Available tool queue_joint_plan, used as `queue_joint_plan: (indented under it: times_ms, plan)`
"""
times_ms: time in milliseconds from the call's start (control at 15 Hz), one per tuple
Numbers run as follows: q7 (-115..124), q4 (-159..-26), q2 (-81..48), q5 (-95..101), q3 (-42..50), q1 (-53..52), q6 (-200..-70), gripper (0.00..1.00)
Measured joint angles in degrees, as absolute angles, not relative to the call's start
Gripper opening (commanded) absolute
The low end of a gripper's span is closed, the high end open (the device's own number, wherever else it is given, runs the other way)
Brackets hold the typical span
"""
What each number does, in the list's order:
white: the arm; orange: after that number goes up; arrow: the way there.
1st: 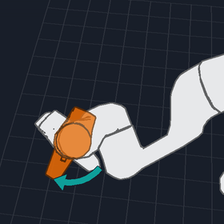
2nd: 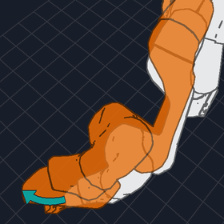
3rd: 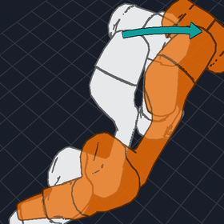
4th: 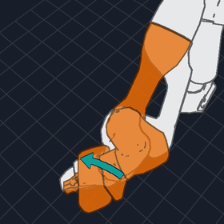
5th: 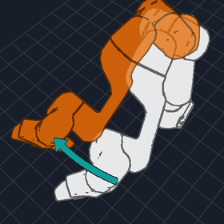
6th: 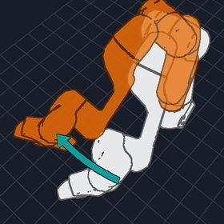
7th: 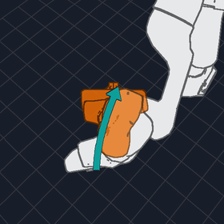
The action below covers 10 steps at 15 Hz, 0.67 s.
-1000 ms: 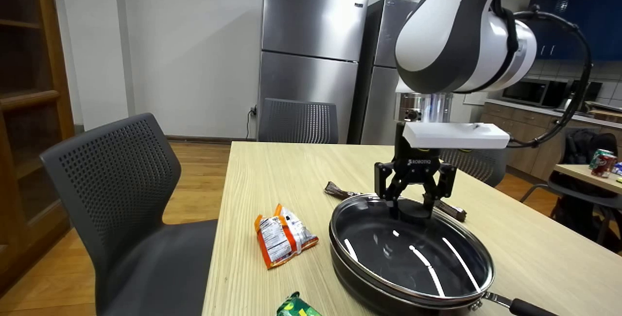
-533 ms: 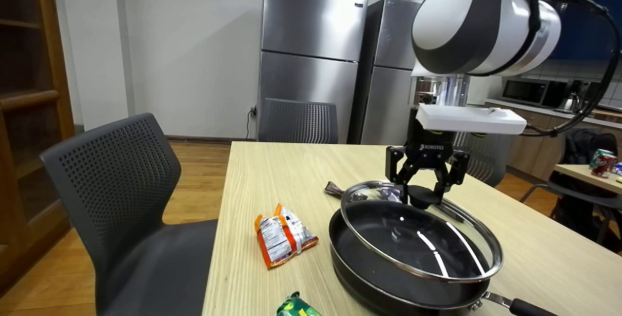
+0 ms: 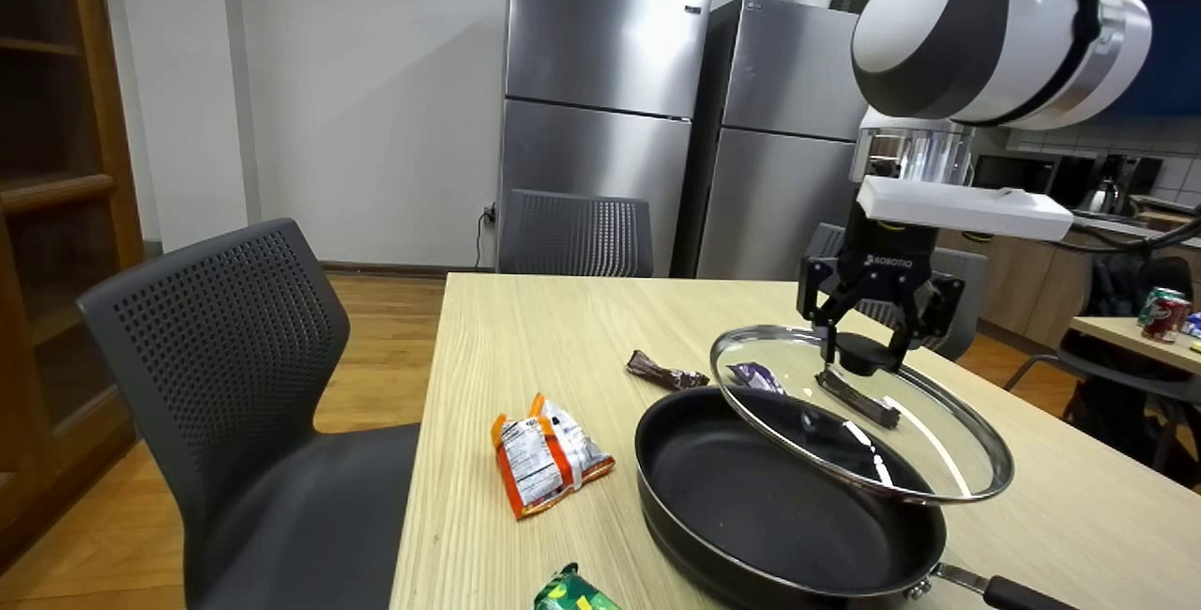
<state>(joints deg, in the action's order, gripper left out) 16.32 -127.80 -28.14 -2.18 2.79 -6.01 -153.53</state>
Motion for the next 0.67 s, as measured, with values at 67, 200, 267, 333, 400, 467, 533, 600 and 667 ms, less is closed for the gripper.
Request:
queue_joint_plan:
  times_ms: [67, 200, 267, 333, 400, 467, 533, 600, 667]
  plan:
    - [16.2, -127.9, -27.9, -2.8, 2.8, -5.0, -153.6, 0.38]
    - [16.1, -128.0, -27.5, -3.9, 3.0, -3.1, -153.6, 0.38]
    - [16.0, -128.1, -27.3, -4.5, 3.1, -2.2, -153.6, 0.38]
    - [15.9, -128.2, -27.1, -5.0, 3.2, -1.2, -153.6, 0.38]
    - [15.8, -128.2, -27.0, -5.5, 3.4, -0.3, -153.6, 0.38]
    - [15.6, -128.2, -27.0, -6.0, 3.7, 0.5, -153.6, 0.38]
    - [15.4, -128.2, -27.0, -6.7, 3.9, 1.4, -153.6, 0.38]
    - [15.0, -128.2, -27.0, -7.4, 4.0, 2.3, -153.6, 0.38]
    - [14.5, -128.2, -27.0, -8.0, 4.1, 3.2, -153.6, 0.38]
